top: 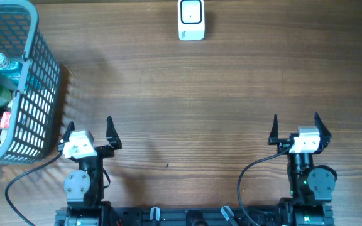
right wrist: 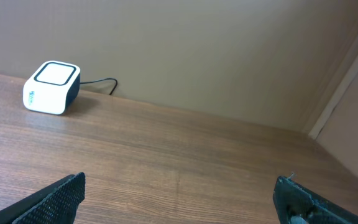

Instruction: Scan the item barcode

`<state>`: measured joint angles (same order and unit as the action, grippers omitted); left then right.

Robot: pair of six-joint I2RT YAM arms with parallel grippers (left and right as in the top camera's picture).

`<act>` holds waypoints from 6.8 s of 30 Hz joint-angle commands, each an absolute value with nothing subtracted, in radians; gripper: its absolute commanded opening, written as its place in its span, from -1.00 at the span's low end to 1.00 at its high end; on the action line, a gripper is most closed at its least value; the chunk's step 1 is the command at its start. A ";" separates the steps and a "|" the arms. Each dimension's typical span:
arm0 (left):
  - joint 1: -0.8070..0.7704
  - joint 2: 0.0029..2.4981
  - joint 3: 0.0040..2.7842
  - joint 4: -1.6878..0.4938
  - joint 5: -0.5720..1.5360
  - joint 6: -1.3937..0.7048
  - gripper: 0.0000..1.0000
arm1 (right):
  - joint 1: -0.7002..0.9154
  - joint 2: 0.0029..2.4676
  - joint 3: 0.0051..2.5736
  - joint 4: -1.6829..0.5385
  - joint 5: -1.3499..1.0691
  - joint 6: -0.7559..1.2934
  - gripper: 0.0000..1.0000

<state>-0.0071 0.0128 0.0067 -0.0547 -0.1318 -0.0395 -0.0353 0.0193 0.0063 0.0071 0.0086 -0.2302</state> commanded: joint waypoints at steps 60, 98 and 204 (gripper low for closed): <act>-0.002 0.094 0.175 -0.096 0.054 -0.061 1.00 | -0.031 0.005 0.006 0.009 0.022 -0.236 1.00; -0.001 1.192 1.822 -1.092 -0.133 -0.257 1.00 | -0.031 0.005 0.006 0.009 0.022 -0.236 1.00; 0.552 1.420 1.949 -0.960 0.249 -0.888 -0.22 | -0.031 0.005 0.006 0.009 0.022 -0.236 1.00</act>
